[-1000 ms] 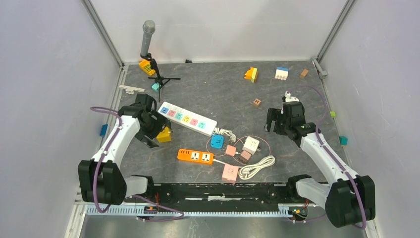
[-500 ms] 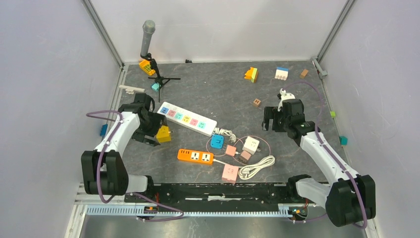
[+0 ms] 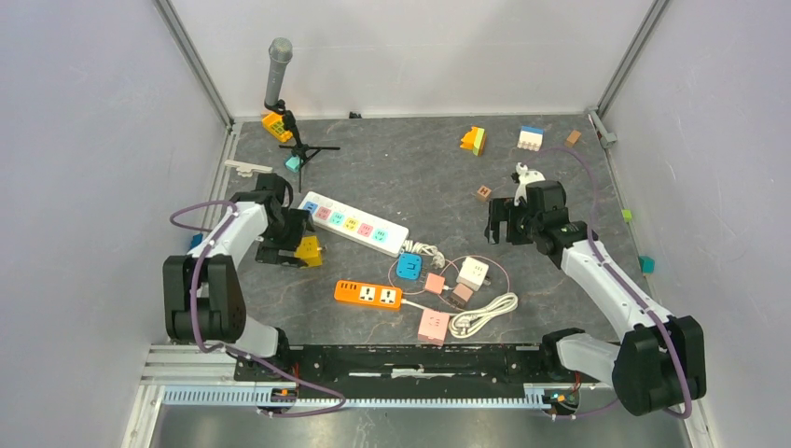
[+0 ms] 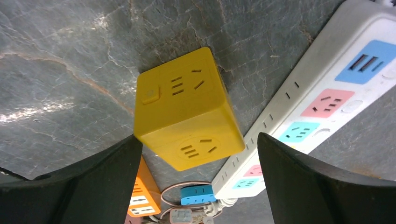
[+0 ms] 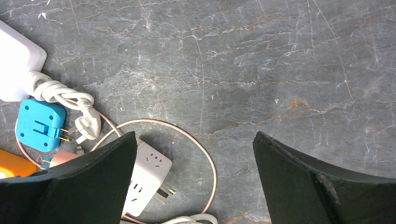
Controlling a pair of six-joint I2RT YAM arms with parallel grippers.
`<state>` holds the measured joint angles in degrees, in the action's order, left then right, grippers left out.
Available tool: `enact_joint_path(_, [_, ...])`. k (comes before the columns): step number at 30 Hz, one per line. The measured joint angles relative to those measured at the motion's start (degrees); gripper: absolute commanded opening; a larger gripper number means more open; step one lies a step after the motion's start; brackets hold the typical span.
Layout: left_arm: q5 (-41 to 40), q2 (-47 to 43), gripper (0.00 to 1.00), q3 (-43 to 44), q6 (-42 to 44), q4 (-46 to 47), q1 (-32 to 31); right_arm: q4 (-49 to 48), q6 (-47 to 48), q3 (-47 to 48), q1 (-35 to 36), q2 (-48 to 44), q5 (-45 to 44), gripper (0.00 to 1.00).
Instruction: Insert the plug
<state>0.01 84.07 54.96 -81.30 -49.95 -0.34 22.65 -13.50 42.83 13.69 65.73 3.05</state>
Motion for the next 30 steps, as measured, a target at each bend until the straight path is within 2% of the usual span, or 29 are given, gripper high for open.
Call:
enact_joint_path(11, [4.66, 3.98, 0.82, -3.56, -7.43, 4.13, 0.00, -0.81, 1.05, 1.31, 0.85, 0.87, 1.07, 0.98])
enact_joint_path(21, [4.57, 4.81, 0.44, -3.61, -8.26, 5.38, 0.00, -0.79, 1.42, 1.62, 1.14, 0.87, 1.09, 0.98])
enact_joint_path(25, [3.96, 4.61, 0.35, -3.34, -5.81, 5.33, 0.00, -0.74, 1.38, 2.27, 1.22, 0.87, 1.11, 0.98])
enact_joint_path(30, [2.01, 1.62, 0.23, -0.26, 3.32, 5.35, 0.00, -0.48, 0.87, 5.31, 1.22, 0.85, 1.44, 0.98])
